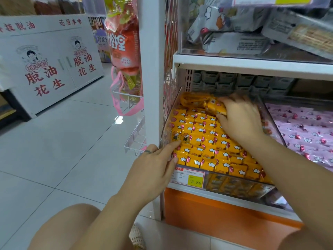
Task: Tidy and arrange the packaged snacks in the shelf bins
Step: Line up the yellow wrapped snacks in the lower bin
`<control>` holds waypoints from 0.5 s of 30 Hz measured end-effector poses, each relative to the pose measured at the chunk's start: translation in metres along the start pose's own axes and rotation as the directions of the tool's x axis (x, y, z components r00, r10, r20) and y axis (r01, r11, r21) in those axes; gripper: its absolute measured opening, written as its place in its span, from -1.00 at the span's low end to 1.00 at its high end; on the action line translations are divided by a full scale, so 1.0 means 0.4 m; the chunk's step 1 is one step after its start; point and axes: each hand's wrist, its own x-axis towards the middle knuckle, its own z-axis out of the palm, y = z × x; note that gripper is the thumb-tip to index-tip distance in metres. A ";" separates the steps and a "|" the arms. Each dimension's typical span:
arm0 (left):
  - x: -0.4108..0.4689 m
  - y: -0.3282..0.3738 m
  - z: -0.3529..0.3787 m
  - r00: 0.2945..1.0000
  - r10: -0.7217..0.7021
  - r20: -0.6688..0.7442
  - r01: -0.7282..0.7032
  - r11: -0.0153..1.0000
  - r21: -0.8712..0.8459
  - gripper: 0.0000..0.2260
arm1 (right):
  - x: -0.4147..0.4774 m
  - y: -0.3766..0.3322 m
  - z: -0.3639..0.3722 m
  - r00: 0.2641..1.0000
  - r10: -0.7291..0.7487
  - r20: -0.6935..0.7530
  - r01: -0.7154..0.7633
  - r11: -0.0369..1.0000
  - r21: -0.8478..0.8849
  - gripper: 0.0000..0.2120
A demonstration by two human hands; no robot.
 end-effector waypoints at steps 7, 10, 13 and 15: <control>0.002 0.005 -0.004 1.000 -0.016 0.000 0.016 1.000 -0.003 -0.57 | -0.074 -0.101 -0.082 0.996 -0.085 -0.039 0.090 0.760 0.643 -0.59; 0.002 0.004 0.000 1.000 -0.025 -0.016 0.025 1.000 -0.009 -0.57 | -0.088 -0.115 -0.066 0.990 -0.140 0.019 0.087 0.706 0.703 -0.49; 0.001 0.001 0.004 0.999 -0.015 -0.036 0.015 1.000 -0.006 -0.57 | -0.088 -0.110 -0.027 0.961 -0.254 0.110 0.146 0.801 0.580 -0.54; 0.002 -0.001 0.006 0.999 -0.013 -0.039 0.013 1.000 -0.003 -0.57 | -0.082 -0.105 -0.007 0.926 -0.351 0.140 0.228 0.815 0.533 -0.64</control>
